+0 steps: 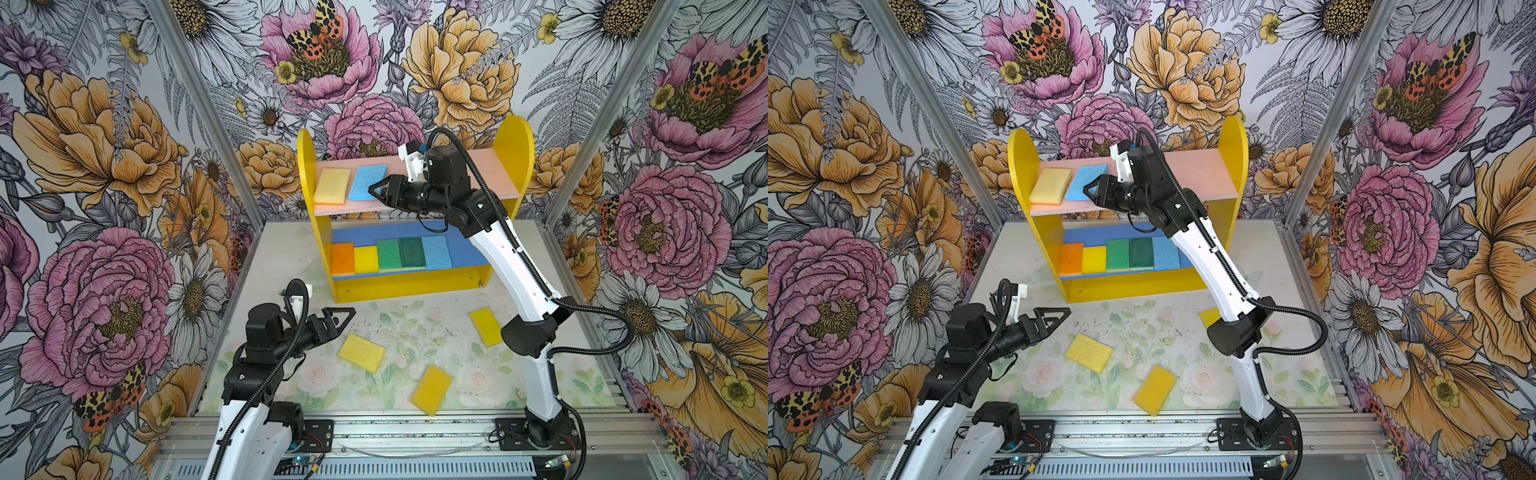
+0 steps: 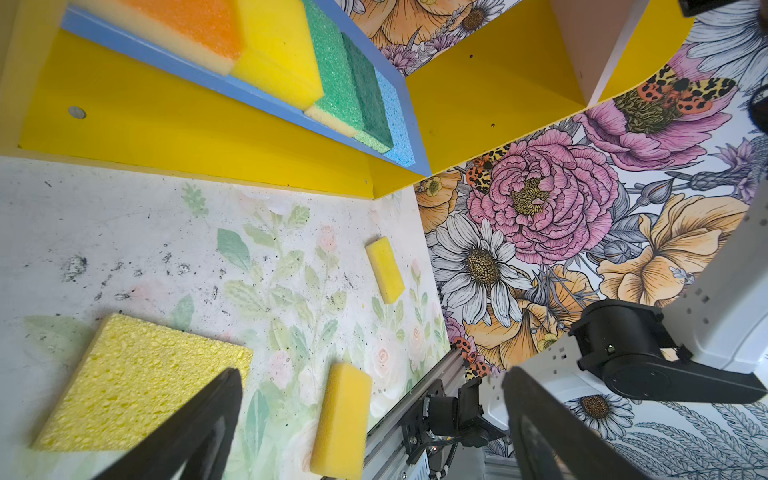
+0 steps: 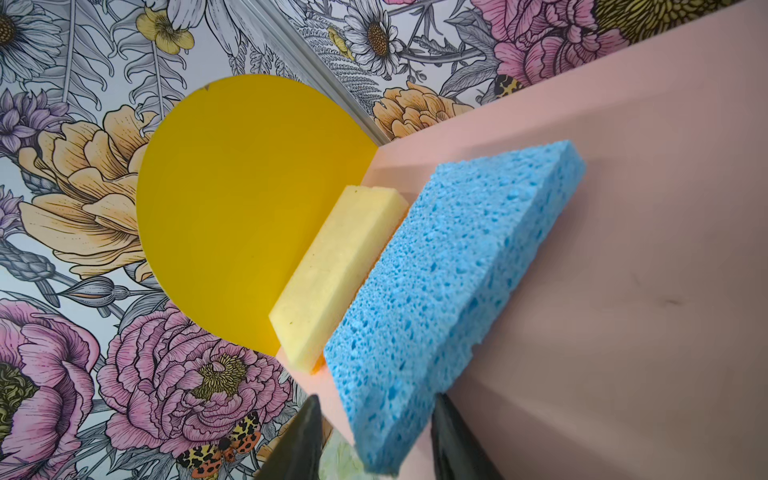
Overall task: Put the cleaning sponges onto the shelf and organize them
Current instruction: 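Carry the blue sponge onto the pink top board beside the pale yellow sponge, then open the right gripper and release the blue sponge on the pink board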
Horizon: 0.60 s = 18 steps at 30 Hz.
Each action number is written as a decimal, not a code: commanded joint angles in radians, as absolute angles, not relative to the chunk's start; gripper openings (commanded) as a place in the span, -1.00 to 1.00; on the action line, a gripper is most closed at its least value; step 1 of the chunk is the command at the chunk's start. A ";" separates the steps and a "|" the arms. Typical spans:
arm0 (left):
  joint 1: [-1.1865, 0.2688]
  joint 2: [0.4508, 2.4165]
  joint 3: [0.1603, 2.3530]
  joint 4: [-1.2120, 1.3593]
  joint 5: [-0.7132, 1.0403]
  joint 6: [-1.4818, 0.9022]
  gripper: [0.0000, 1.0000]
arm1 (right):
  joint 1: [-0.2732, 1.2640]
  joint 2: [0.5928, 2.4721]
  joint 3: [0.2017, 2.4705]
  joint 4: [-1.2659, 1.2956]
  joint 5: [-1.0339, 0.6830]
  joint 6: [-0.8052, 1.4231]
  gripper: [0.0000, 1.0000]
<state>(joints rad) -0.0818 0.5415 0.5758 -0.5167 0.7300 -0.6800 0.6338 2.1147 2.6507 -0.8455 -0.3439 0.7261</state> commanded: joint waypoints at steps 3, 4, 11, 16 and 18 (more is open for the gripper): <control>-0.070 0.544 0.597 -0.497 0.759 -0.658 0.98 | 0.615 2.094 2.640 -0.880 -0.254 0.710 -0.03; -0.069 0.545 0.597 -0.497 0.759 -0.657 0.98 | 0.615 2.089 2.639 -0.892 -0.233 0.703 -0.02; -0.067 0.549 0.597 -0.494 0.765 -0.657 0.98 | 0.612 2.072 2.641 -0.971 -0.109 0.668 0.01; -0.067 0.552 0.595 -0.492 0.767 -0.660 0.98 | 0.594 2.120 2.703 -0.971 -0.155 0.674 0.04; -0.067 0.557 0.595 -0.493 0.770 -0.660 0.98 | 0.589 2.157 2.747 -0.972 -0.191 0.689 0.04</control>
